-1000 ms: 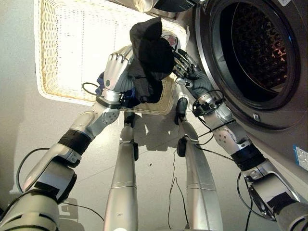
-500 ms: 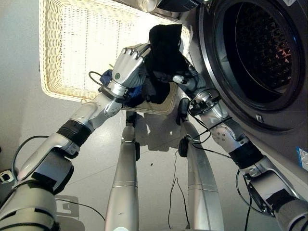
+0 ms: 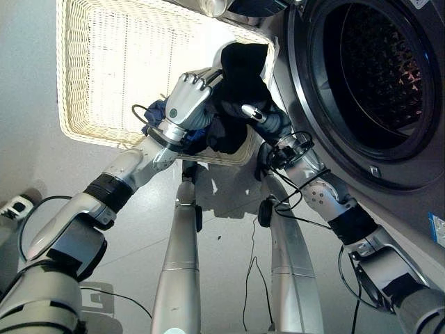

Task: Put the clothes into the washing machine.

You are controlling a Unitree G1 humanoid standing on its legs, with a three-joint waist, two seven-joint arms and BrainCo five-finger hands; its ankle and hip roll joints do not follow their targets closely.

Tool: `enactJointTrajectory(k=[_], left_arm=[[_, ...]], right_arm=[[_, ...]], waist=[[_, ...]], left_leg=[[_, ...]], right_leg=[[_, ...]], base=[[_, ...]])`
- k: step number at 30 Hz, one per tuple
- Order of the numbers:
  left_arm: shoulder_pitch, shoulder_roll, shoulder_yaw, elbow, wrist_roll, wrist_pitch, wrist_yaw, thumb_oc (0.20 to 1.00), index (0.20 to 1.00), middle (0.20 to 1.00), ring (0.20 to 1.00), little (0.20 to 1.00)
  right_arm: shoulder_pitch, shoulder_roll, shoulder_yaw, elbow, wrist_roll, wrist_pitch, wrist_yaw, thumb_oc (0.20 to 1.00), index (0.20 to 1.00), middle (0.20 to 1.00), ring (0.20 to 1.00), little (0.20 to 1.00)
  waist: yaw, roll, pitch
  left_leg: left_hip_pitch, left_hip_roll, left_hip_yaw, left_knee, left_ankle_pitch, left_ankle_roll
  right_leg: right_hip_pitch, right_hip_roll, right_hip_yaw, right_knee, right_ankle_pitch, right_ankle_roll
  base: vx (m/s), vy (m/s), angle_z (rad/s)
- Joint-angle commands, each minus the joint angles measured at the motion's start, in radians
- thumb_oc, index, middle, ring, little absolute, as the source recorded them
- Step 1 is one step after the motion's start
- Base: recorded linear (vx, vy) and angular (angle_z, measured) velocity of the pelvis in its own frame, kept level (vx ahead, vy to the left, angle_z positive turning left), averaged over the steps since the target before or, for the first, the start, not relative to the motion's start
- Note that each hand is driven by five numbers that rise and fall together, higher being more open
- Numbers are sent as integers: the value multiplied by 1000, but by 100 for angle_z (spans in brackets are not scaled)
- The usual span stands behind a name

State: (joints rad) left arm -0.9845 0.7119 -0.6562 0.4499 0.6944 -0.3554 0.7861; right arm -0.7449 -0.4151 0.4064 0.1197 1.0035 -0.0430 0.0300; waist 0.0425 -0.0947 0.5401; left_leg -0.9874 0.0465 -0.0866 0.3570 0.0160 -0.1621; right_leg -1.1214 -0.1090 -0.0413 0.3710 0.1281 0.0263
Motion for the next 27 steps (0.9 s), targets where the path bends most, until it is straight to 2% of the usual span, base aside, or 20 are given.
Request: enactJointTrajectory(k=[1, 3, 4, 6, 7, 8, 9, 11, 12, 14, 18, 23, 27], left_arm=[[-54, -97, 4, -173, 40, -35, 63, 200, 200, 200, 200, 200], [-55, -101, 6, -178, 40, -27, 76, 200, 200, 200, 200, 200], [-53, -101, 7, -181, 38, -25, 81, 269, 269, 269, 269, 269], [-52, -110, 10, -180, 34, -18, 95, 467, 467, 467, 467, 467], [-52, -110, 11, -181, 33, -17, 96, 520, 520, 520, 520, 520], [-50, -114, 15, -182, 17, -14, 102, 831, 831, 831, 831, 831], [-45, -122, 21, -180, 10, -10, 115, 1000, 1000, 1000, 1000, 1000], [-40, -128, 26, -176, -25, -11, 115, 1000, 1000, 1000, 1000, 1000], [-19, -145, 48, -173, -130, -31, 100, 1000, 1000, 1000, 1000, 1000], [-3, -160, 65, -169, -207, -50, 77, 1000, 1000, 1000, 1000, 1000], [80, -220, 150, -162, -435, -140, 13, 1000, 1000, 1000, 1000, 1000], [137, -272, 218, -157, -582, -168, -31, 1000, 1000, 1000, 1000, 1000], [171, -295, 265, -154, -636, -164, -21, 1000, 1000, 1000, 1000, 1000]], right_arm=[[-20, 27, 91, -120, 19, -6, 23, 200, 200, 200, 200, 200], [-21, 29, 88, -120, 33, -8, 18, 200, 200, 200, 200, 200], [-21, 28, 87, -121, 42, -12, 16, 200, 200, 200, 200, 200], [-21, 36, 85, -118, 54, -19, 12, 200, 200, 200, 200, 200], [-22, 36, 85, -117, 56, -19, 13, 200, 200, 200, 200, 200], [-22, 39, 82, -115, 59, -21, 12, 200, 200, 200, 200, 200], [-20, 43, 81, -114, 57, -24, 10, 200, 200, 200, 200, 200], [-20, 45, 81, -112, 59, -27, 9, 200, 200, 200, 200, 200], [-18, 51, 79, -111, 56, -36, 2, 200, 200, 200, 200, 200], [-15, 58, 73, -107, 56, -45, 3, 200, 200, 200, 200, 200], [-3, 77, 44, -99, 55, -83, -10, 200, 200, 200, 200, 200], [5, 98, 8, -96, 37, -102, -23, 200, 200, 200, 200, 200], [12, 98, -24, -96, 27, -114, -30, 200, 200, 200, 200, 200]], waist=[[-28, 102, -20], [-27, 101, -20], [-27, 102, -20], [-26, 100, -20], [-26, 100, -20], [-25, 100, -20], [-25, 99, -20], [-25, 98, -20], [-23, 97, -20], [-22, 96, -20], [-12, 92, -20], [-7, 90, -20], [-5, 88, -20]], left_leg=[[2, -115, 20, -81, 97, 92], [2, -114, 20, -83, 98, 92], [1, -114, 20, -82, 98, 92], [-1, -116, 19, -80, 98, 92], [-1, -116, 18, -80, 98, 92], [-1, -117, 17, -80, 99, 93], [-2, -117, 17, -80, 99, 93], [-1, -117, 17, -80, 99, 94], [-2, -117, 17, -78, 99, 93], [0, -118, 16, -81, 100, 93], [1, -125, 9, -86, 103, 95], [1, -130, 4, -85, 103, 98], [-2, -133, 4, -82, 104, 100]], right_leg=[[61, 47, -125, -21, 1, 103], [61, 46, -125, -22, 2, 104], [61, 45, -125, -21, 1, 103], [59, 46, -125, -19, 2, 104], [59, 46, -125, -19, 2, 104], [58, 46, -125, -18, 2, 104], [58, 47, -124, -18, 3, 104], [58, 47, -124, -18, 3, 104], [57, 47, -123, -16, 4, 105], [59, 48, -123, -16, 5, 105], [62, 49, -129, -22, 8, 105], [60, 49, -132, -15, 7, 105], [59, 51, -135, -12, 7, 104]], base=[[0, 0, 0], [0, 0, 0], [0, 0, 0], [0, 0, 0], [0, 0, 0], [0, 0, 0], [0, 0, 0], [0, 0, 0], [0, 0, 0], [0, 0, 0], [0, -20, 0], [0, -6, 0], [2, -4, 1]])
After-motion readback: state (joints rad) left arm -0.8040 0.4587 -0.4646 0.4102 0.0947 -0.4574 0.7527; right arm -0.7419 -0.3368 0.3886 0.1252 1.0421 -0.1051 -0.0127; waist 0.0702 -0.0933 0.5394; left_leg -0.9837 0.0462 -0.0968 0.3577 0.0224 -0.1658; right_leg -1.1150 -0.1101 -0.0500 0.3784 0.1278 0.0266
